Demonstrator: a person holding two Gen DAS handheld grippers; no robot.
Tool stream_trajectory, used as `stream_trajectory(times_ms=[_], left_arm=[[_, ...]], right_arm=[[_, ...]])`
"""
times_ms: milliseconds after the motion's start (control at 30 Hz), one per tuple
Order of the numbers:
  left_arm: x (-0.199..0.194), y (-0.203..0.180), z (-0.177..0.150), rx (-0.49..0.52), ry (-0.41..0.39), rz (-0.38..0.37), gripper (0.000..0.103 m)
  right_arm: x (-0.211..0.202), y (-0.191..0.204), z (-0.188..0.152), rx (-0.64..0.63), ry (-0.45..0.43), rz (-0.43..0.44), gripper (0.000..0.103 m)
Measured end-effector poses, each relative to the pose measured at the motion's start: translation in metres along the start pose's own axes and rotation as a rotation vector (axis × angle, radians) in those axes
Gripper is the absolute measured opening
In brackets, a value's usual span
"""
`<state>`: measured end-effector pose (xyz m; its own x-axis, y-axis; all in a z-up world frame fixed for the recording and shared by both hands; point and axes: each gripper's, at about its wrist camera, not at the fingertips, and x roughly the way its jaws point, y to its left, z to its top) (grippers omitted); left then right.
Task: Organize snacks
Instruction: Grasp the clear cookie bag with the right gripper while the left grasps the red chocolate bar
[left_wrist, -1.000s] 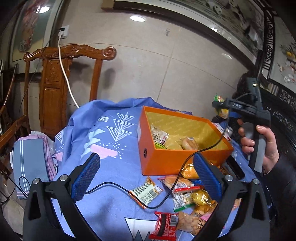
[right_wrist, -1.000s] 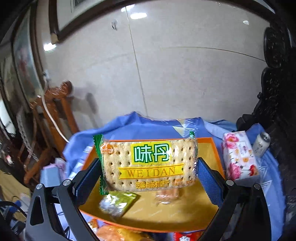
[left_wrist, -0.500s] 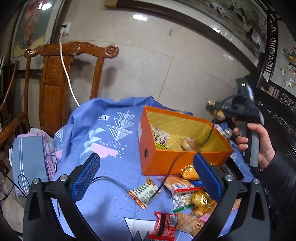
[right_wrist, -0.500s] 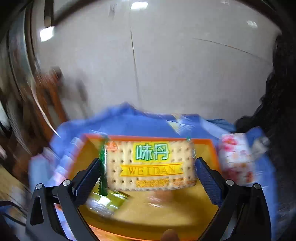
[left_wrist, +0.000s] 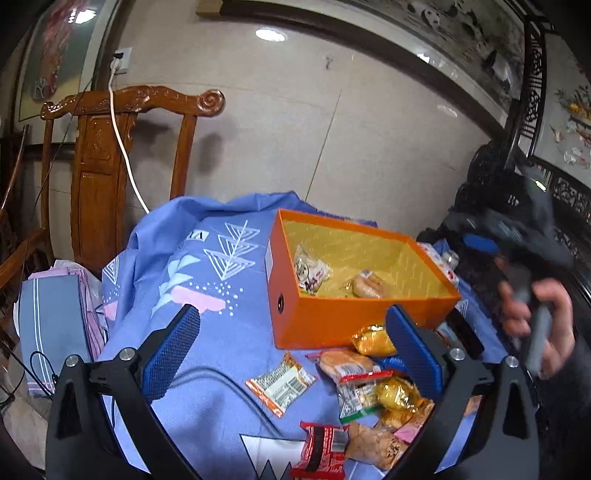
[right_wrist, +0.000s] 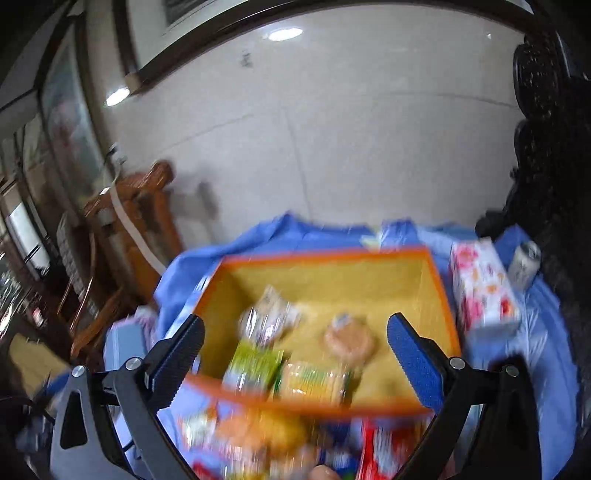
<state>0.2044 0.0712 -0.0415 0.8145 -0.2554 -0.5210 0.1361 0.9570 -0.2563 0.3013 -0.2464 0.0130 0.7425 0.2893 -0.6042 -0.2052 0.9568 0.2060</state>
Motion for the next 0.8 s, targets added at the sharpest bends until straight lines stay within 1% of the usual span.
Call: stream_trajectory(times_ms=[100,167,267,367,467,533,633,700,800], left_arm=[[-0.005,0.0,-0.004,-0.009,-0.003,-0.018,0.099],[-0.008,-0.001,-0.008,-0.005,0.001,-0.032,0.099],[-0.011,-0.006,-0.017,0.023,0.013,-0.037,0.099],[-0.01,-0.012,-0.03,0.05,0.047,-0.041,0.099],[-0.012,-0.015,-0.042,0.07,0.08,-0.042,0.099],[-0.015,-0.016,-0.048,0.079,0.088,-0.036,0.099],[-0.021,-0.015,-0.056,0.081,0.097,-0.026,0.099],[-0.025,-0.014,-0.061,0.081,0.105,-0.016,0.099],[-0.029,-0.014,-0.068,0.091,0.11,-0.001,0.099]], right_arm=[[-0.027,0.002,-0.051,-0.007,0.024,0.034,0.1],[-0.044,0.001,-0.092,-0.004,0.045,0.042,0.1],[-0.052,0.004,-0.139,-0.024,0.1,0.018,0.1],[-0.048,0.003,-0.178,-0.027,0.18,0.029,0.1],[-0.038,0.01,-0.197,-0.082,0.22,0.024,0.1],[-0.029,0.016,-0.204,-0.16,0.239,-0.003,0.1],[-0.008,0.02,-0.209,-0.249,0.291,-0.021,0.1],[-0.002,0.026,-0.212,-0.316,0.292,-0.031,0.1],[0.002,0.029,-0.207,-0.359,0.314,-0.04,0.099]])
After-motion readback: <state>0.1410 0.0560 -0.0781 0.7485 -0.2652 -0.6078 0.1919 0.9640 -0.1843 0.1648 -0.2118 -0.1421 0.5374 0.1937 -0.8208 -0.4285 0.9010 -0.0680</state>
